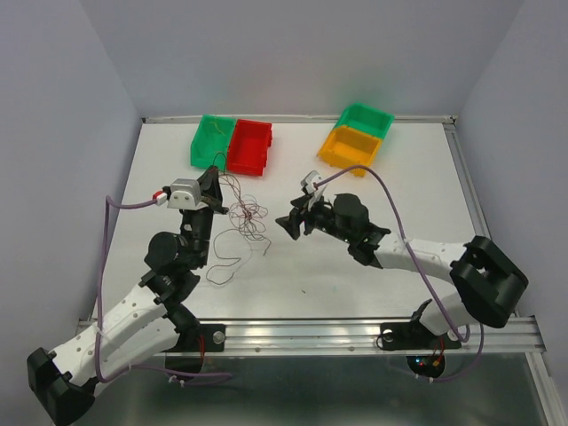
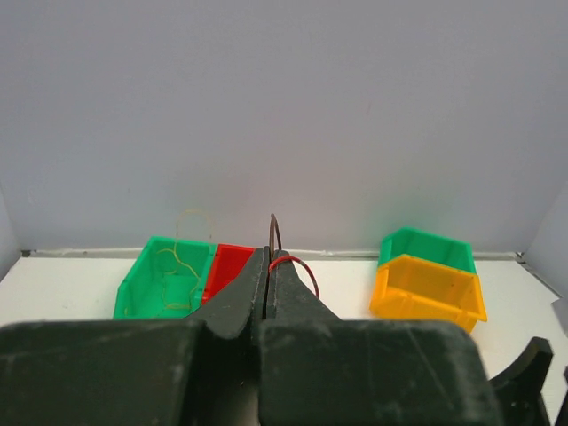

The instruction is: Untangle the cables

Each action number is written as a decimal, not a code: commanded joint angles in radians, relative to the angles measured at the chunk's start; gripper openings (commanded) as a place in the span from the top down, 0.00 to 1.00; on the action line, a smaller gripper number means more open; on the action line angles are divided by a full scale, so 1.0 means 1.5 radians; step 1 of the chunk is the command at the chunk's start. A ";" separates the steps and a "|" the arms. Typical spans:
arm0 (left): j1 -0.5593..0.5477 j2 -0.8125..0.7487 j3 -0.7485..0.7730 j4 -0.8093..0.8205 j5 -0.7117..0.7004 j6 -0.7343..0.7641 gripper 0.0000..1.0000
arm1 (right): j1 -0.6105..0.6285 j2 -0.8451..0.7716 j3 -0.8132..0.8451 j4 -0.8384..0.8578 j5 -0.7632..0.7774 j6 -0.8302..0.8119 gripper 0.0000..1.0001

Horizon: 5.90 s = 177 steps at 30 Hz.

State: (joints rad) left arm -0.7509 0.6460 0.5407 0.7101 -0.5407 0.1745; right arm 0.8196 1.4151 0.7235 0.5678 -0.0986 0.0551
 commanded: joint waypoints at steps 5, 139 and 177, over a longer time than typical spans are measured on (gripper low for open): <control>0.002 0.009 0.018 0.020 0.050 -0.020 1.00 | 0.007 0.113 0.051 0.131 -0.217 -0.005 0.27; 0.186 0.136 0.069 -0.067 0.227 -0.007 0.99 | -0.391 0.337 0.588 -0.258 0.182 0.264 0.99; 0.186 0.117 0.067 -0.070 0.231 -0.009 0.99 | -0.392 0.112 0.372 -0.264 0.434 0.339 1.00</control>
State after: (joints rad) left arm -0.4740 0.8532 0.6365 0.5415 -0.2043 0.1665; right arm 0.2302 1.6600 1.3090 0.1307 0.4843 0.5247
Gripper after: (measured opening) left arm 0.036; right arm 0.020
